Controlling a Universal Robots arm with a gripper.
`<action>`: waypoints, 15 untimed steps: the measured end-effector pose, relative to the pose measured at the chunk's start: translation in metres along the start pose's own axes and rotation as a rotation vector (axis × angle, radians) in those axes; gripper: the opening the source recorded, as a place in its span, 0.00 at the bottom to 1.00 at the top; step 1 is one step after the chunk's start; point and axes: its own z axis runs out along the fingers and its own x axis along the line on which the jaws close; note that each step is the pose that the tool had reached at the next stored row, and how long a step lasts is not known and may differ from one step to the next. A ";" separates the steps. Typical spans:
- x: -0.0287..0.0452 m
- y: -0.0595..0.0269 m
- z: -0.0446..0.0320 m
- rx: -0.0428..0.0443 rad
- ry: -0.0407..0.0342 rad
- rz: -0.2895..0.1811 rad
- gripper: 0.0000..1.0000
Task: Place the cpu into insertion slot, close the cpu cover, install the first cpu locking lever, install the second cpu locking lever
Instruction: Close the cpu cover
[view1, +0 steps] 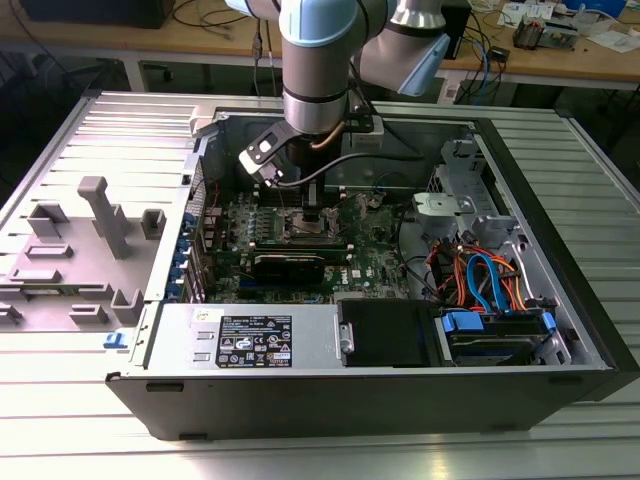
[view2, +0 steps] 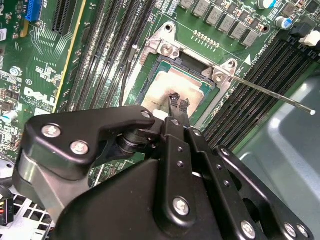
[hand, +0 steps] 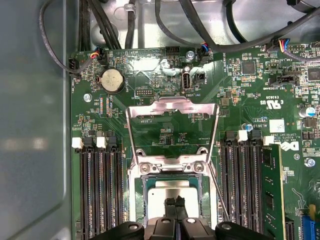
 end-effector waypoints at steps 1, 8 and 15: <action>0.0000 0.0000 0.0000 0.0000 -0.0001 0.000 0.11; -0.0001 0.0001 -0.0019 0.0000 -0.0001 0.000 0.11; -0.0001 0.0006 -0.0027 0.0000 0.0000 0.001 0.11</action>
